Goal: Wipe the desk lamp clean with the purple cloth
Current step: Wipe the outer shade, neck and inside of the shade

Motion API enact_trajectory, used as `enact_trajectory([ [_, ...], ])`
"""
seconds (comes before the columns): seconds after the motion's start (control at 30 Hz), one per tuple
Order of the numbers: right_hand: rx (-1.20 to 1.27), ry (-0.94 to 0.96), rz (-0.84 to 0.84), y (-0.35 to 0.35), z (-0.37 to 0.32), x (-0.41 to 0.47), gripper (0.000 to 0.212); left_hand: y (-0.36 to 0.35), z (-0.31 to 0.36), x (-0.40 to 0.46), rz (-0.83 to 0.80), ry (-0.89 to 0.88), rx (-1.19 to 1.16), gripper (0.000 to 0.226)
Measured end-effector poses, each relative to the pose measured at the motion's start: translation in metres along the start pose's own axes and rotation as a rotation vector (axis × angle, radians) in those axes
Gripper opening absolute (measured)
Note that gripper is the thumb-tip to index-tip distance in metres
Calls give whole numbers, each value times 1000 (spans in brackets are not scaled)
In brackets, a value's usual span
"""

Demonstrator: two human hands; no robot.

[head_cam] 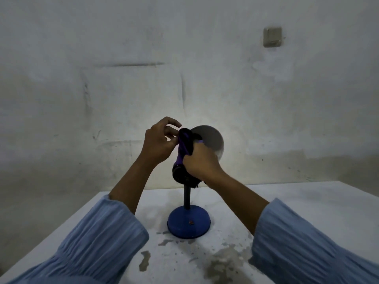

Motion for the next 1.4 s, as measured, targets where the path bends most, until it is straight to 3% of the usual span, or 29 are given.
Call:
enact_trajectory([
  [0.1,-143,165,110,-4,-1,-12,19,0,-2,-1,-21,-4,-1,18],
  [0.3,-184,378,323,-5,5,-41,36,-1,3,-16,-15,-59,6,20],
  [0.4,-187,389,405,-3,6,-43,45,0,4,-17,12,-68,-4,20],
  [0.63,-225,285,523,-5,20,-51,45,-5,9,-33,-7,-109,-46,17],
  [0.7,-231,282,577,-2,22,-50,48,-7,2,-33,-24,-47,-97,18],
  [0.83,-203,192,506,-8,40,-36,46,-12,-37,-50,61,225,-274,15],
  [1.0,31,134,562,17,82,-22,19,-46,-95,-89,11,449,-173,20],
  [1.1,144,136,615,32,100,-16,19,-71,-122,-107,-73,580,-113,28],
  [1.27,305,72,646,44,125,-5,22,-111,-142,-125,-216,633,-52,45],
  [1.4,335,168,603,36,121,-10,18,-144,-154,-134,-319,689,-65,52],
])
Point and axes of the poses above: each hand's wrist, its own x-axis towards the middle knuckle, its own y-axis out of the back of the hand, z = x × y, the point moved 9 cm from there along x, towards the middle knuckle, and after that the axes turned 14 degrees about z, right-handed, at the moved point
